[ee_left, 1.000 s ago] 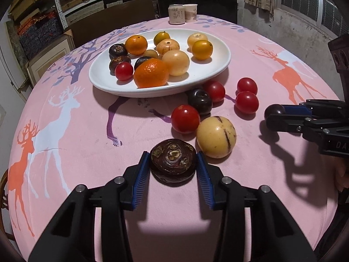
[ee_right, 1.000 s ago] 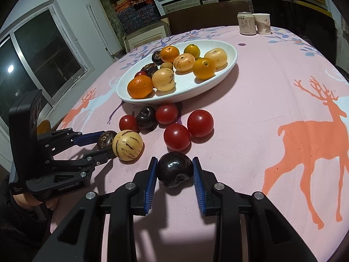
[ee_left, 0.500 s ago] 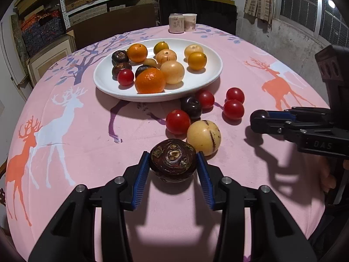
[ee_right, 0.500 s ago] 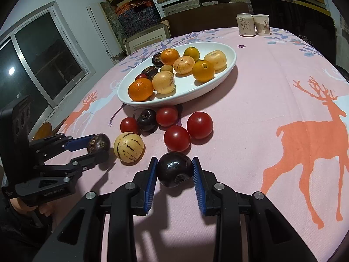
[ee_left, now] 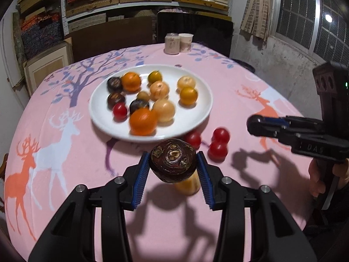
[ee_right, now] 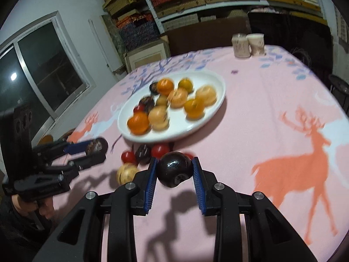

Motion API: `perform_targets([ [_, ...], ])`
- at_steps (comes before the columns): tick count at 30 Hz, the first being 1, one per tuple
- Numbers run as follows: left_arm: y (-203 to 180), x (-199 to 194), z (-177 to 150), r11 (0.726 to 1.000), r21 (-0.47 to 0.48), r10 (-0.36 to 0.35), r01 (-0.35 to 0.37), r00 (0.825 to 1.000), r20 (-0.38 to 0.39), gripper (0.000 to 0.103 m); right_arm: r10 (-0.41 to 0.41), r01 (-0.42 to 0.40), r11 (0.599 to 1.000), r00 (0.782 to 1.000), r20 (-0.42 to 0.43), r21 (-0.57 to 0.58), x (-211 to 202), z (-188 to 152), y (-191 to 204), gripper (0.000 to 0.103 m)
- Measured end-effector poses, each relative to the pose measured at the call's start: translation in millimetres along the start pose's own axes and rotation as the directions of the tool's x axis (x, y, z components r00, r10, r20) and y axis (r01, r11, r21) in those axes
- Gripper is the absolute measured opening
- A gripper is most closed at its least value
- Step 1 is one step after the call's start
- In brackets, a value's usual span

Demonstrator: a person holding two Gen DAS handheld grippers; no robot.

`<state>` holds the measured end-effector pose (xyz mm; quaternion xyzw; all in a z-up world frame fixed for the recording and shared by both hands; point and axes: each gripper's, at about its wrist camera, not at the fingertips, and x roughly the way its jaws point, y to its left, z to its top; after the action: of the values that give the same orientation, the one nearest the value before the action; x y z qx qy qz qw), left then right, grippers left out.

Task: Organize fruits
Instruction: 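Grasp a dark brown fruit with the left tool while the right tool grasps a dark purple plum, then carry both fruits over the white plate and open both tools to release them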

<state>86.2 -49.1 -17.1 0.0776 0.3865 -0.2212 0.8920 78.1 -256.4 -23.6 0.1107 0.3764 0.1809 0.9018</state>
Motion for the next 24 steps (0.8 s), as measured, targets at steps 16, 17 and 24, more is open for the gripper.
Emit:
perform_targets([
  [16, -27.6, 91.6, 66.2, 0.999, 0.024, -0.037, 0.038, 0.998, -0.041, 0.043, -0.034, 0.033, 0.999, 0.999, -0.035, -0.028, 59.6, 120.6, -26.3, 0.032],
  [17, -27.0, 96.6, 65.9, 0.999, 0.023, -0.04, 0.041, 0.998, -0.049, 0.043, -0.04, 0.039, 0.999, 0.998, -0.048, -0.028, 70.3, 124.4, -28.2, 0.032],
  [24, -21.9, 107.4, 65.9, 0.998, 0.02, -0.053, 0.054, 0.997, -0.053, 0.043, -0.071, 0.065, 0.992, 0.996, -0.055, -0.105, 111.2, 131.0, -19.4, 0.032],
])
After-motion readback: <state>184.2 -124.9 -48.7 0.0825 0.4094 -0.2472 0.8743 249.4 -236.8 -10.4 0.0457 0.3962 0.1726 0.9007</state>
